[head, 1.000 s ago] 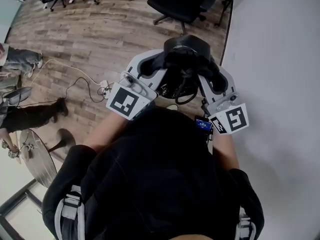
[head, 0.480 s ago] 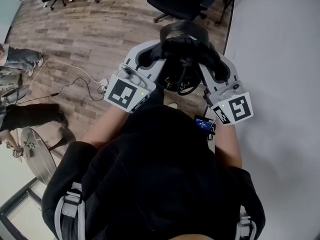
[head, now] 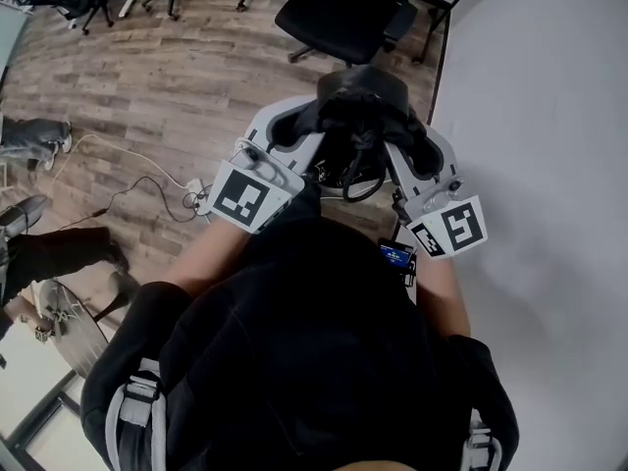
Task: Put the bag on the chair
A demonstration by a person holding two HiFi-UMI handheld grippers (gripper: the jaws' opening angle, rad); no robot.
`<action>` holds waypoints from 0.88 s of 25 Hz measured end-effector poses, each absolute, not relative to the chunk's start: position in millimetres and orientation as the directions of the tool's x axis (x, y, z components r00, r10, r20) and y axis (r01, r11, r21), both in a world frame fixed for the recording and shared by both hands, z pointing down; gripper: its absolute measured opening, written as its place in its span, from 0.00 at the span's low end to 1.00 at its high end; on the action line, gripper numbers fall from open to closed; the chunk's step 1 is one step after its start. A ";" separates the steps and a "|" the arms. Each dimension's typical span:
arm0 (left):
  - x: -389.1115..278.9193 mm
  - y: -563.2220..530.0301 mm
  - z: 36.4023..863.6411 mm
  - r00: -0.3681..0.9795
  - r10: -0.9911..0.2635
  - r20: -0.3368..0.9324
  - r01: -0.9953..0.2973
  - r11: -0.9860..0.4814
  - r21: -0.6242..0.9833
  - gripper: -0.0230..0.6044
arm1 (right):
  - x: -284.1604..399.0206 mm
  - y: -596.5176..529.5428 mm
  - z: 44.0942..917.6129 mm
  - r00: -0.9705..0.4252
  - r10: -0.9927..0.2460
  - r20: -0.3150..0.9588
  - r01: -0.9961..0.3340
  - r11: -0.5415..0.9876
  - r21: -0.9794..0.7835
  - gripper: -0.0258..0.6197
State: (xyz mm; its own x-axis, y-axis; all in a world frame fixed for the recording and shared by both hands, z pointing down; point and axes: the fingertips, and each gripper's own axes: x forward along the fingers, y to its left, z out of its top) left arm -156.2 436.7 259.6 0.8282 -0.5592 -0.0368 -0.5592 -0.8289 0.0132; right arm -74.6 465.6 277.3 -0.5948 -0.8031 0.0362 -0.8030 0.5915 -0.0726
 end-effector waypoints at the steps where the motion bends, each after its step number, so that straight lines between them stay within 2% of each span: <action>1: -159.3 429.2 258.5 0.831 -0.555 -0.042 -0.555 -0.832 0.014 0.10 | -77.9 458.1 276.5 -0.592 -0.805 0.040 -0.805 0.589 -0.068 0.21; 8: -158.7 425.6 264.3 0.849 -0.527 -0.050 -0.528 -0.850 -0.002 0.10 | -78.4 456.8 283.6 -0.563 -0.825 0.041 -0.826 0.561 -0.050 0.21; 16: -167.2 292.9 264.0 0.847 -0.530 -0.040 -0.530 -0.848 0.020 0.10 | -87.0 323.8 283.4 -0.572 -0.818 0.063 -0.820 0.569 -0.066 0.21; 22: -178.8 254.1 264.0 0.848 -0.529 -0.039 -0.528 -0.849 0.021 0.10 | -99.3 285.7 284.8 -0.577 -0.814 0.070 -0.817 0.573 -0.070 0.21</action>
